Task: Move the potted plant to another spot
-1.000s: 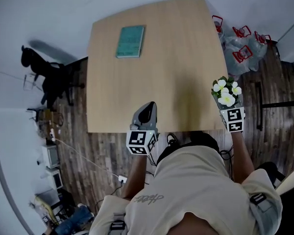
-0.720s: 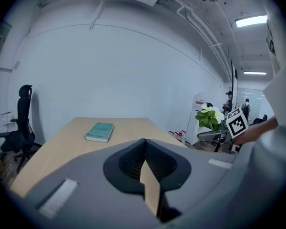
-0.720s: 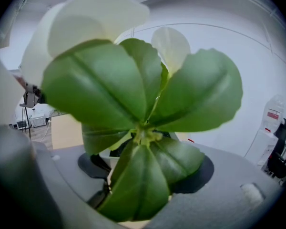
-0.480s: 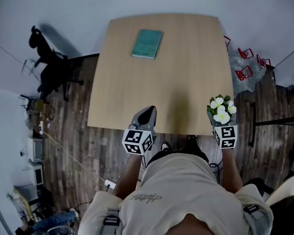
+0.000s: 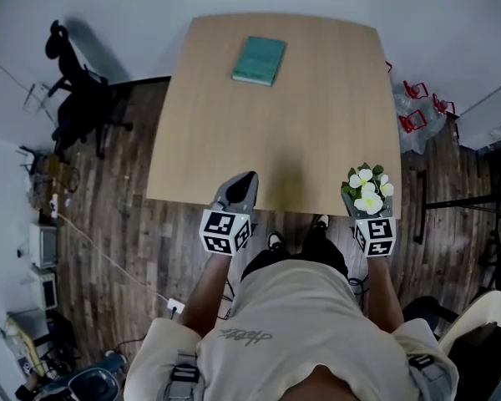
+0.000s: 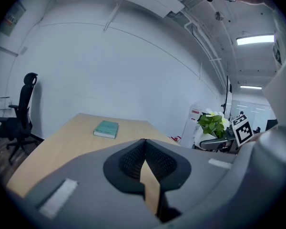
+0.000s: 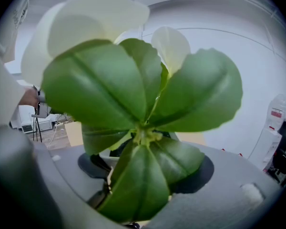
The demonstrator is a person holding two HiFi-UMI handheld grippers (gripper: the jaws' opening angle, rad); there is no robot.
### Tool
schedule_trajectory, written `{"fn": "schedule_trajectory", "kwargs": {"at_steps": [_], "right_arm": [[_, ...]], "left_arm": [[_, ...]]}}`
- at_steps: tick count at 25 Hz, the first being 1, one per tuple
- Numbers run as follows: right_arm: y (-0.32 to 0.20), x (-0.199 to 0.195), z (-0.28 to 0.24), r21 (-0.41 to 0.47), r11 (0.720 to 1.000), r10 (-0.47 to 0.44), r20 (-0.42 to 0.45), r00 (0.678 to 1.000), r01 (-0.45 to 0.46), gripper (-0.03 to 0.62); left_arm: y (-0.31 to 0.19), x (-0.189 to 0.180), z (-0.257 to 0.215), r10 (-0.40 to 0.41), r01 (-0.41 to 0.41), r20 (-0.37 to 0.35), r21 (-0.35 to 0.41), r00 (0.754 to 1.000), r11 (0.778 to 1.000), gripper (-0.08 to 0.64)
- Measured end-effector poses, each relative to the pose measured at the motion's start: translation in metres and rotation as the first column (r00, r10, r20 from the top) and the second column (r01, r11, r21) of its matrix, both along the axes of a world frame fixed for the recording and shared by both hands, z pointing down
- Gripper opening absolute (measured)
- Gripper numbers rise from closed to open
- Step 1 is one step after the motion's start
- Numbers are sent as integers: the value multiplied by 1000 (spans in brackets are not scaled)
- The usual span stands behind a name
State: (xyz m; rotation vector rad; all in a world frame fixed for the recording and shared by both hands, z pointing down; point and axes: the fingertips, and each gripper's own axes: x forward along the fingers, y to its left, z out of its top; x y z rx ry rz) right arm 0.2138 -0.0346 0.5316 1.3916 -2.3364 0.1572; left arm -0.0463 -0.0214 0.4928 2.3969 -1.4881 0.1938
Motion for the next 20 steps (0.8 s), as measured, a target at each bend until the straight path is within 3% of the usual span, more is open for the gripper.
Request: {"fn": "schedule_trajectory", "kwargs": {"at_steps": [12, 20], "right_arm": [[18, -13, -3, -22, 999, -47, 0, 999, 47, 339], [5, -17, -4, -18, 997, -80, 29, 996, 81, 339]], "left_arm": [[9, -1, 23, -26, 25, -6, -49, 1000, 998, 18], [-4, 4, 9, -26, 28, 46, -44, 999, 999, 18]]}}
